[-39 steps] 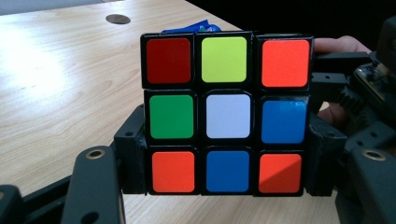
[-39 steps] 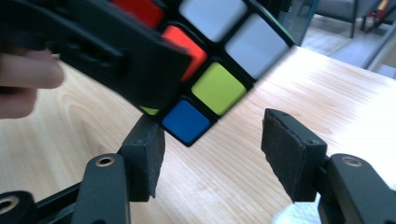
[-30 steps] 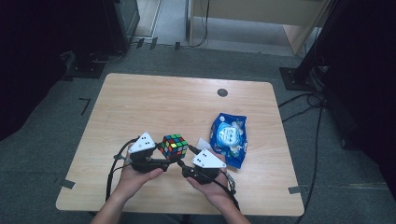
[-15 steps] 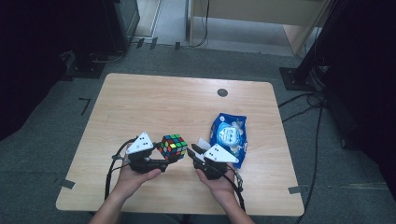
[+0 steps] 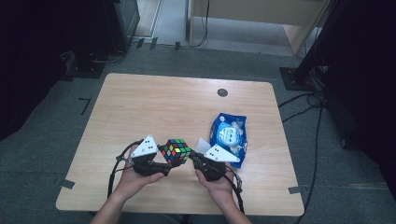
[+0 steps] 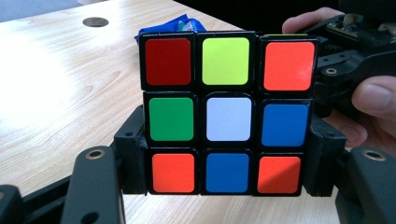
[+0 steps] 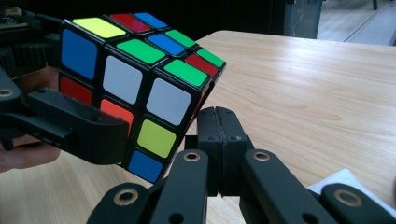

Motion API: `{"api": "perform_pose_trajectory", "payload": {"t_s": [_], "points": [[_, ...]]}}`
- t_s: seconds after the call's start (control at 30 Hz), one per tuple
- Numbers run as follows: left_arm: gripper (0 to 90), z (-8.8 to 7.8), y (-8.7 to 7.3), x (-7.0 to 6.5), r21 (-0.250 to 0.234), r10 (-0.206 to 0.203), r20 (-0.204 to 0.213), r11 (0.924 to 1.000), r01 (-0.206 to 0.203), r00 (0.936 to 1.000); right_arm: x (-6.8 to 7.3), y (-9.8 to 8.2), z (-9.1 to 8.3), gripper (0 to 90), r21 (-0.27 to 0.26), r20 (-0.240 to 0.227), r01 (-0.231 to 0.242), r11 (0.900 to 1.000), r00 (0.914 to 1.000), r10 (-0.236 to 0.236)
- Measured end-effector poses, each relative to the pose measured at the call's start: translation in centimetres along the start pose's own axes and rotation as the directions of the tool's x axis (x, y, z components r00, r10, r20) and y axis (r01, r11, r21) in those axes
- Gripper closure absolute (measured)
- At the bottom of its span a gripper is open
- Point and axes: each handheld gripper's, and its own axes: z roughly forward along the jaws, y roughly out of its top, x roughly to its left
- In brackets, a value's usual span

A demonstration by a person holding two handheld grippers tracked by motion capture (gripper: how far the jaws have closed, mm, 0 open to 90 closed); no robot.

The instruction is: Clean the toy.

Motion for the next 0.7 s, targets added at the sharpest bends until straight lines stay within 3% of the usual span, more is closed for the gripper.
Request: {"api": "perform_pose_trajectory", "payload": {"t_s": [0.47,0.7], "points": [[33.7,0.08,-0.06,0.17,0.005,-0.013,0.018,0.9999,0.012,0.9998,0.3,0.0,-0.11,90.0,0.002,-0.006,-0.006,1.0,1.0,0.006],[33.9,-0.08,-0.06,0.21,-0.006,-0.014,0.004,0.9999,0.014,0.9999,0.23,0.14,-0.21,88.7,-0.002,-0.024,0.0,1.0,0.9997,0.0]]}}
